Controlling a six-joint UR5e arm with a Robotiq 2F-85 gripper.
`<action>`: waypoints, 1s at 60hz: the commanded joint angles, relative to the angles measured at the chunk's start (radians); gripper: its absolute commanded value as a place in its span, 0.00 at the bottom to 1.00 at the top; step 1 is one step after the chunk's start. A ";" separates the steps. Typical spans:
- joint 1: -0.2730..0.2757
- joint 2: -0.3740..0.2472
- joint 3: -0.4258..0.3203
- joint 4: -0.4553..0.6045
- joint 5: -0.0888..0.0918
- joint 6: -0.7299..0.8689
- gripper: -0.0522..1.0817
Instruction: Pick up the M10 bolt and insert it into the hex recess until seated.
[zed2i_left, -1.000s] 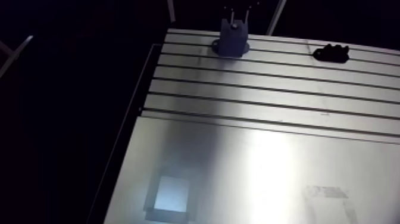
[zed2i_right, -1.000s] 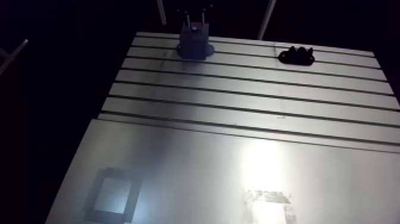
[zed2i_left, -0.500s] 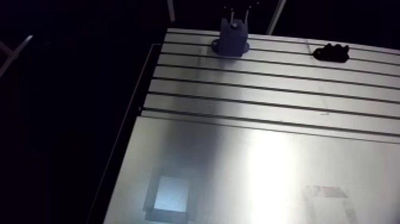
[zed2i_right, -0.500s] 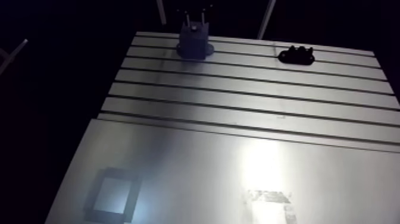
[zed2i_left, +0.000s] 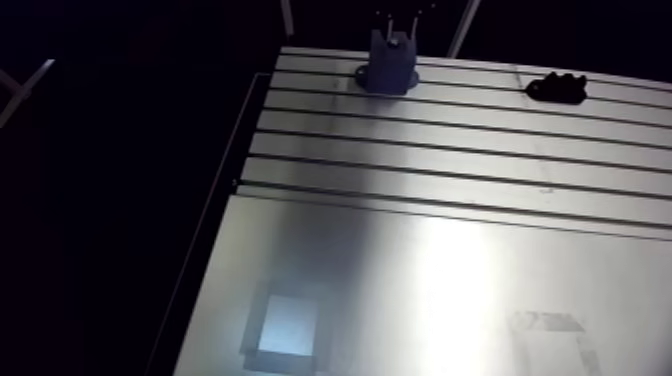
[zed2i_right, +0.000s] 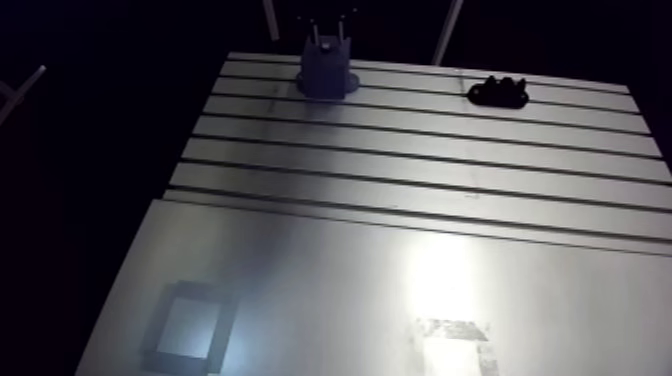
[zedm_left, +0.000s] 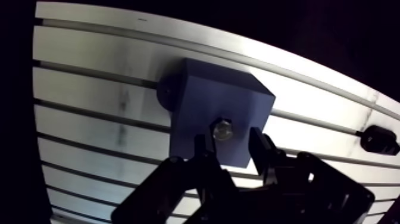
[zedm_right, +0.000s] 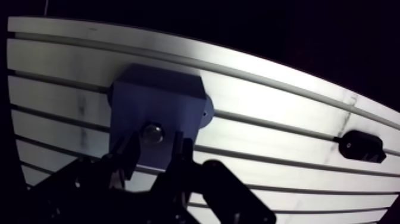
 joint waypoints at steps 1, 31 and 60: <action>0.001 0.000 0.000 0.000 0.002 0.000 0.54; 0.005 0.002 0.000 -0.002 0.002 0.000 0.54; 0.002 0.003 0.000 -0.002 0.003 0.000 0.55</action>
